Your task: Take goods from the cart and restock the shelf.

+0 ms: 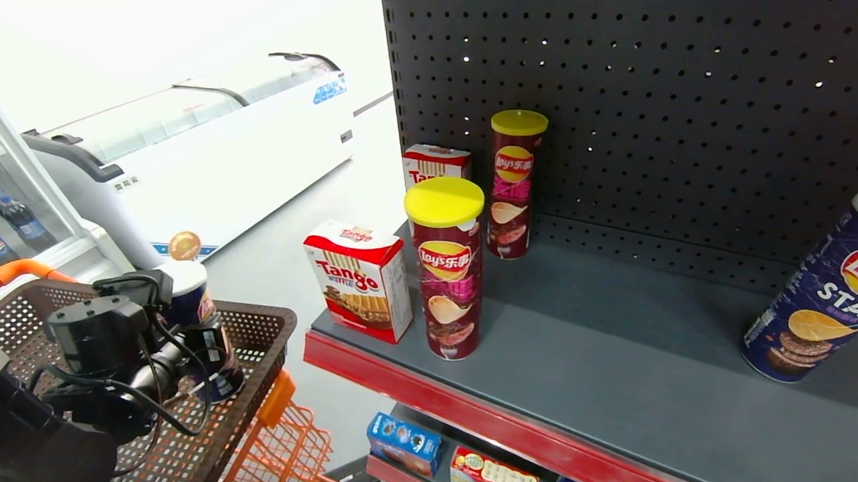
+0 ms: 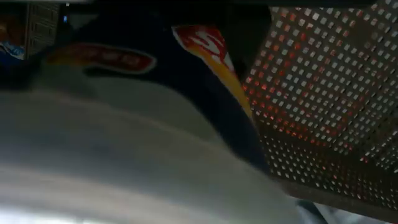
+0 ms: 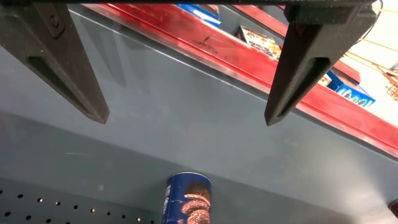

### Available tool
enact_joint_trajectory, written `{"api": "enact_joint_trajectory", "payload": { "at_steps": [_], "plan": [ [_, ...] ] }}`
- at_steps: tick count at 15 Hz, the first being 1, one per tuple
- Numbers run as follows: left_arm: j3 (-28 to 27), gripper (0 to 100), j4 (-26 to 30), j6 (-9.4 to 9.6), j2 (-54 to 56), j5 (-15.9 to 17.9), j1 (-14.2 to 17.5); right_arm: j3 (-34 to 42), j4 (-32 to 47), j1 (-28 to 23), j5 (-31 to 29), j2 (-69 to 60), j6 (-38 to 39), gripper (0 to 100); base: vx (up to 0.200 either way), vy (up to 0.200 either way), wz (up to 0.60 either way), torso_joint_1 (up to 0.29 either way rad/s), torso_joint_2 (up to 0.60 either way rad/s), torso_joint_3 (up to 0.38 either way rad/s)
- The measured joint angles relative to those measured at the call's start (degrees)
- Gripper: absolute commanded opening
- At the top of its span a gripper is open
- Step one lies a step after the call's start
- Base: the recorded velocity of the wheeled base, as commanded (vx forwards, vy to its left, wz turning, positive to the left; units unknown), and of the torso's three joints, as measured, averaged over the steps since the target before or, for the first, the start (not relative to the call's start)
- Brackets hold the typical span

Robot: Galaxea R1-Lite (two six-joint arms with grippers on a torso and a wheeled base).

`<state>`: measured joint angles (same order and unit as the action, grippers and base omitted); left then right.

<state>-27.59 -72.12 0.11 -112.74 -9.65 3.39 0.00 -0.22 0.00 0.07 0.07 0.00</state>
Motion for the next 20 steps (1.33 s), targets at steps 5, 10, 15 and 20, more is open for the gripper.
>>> {"api": "enact_joint_trajectory", "payload": {
  "at_steps": [5,10,15,20],
  "plan": [
    [0.1,0,-0.1,2.43,2.6,0.1,-1.1,0.0,0.0,0.0,0.0,0.0,0.0,100,0.000,0.000,0.00,0.000,0.00,0.000],
    [0.3,0,5.5,2.60,13.0,0.4,-5.8,0.0,0.0,0.0,0.0,0.0,0.0,100,0.000,0.000,0.00,0.000,0.00,0.000],
    [1.4,0,11.8,2.62,25.7,0.0,-13.7,0.0,0.0,0.0,0.0,0.0,0.0,100,0.000,0.000,0.00,0.000,0.00,0.000],
    [2.1,0,31.6,3.08,44.4,1.7,-18.3,0.0,0.0,0.0,0.0,0.0,0.0,100,0.000,0.000,0.00,0.000,0.00,0.000]
  ]
}}
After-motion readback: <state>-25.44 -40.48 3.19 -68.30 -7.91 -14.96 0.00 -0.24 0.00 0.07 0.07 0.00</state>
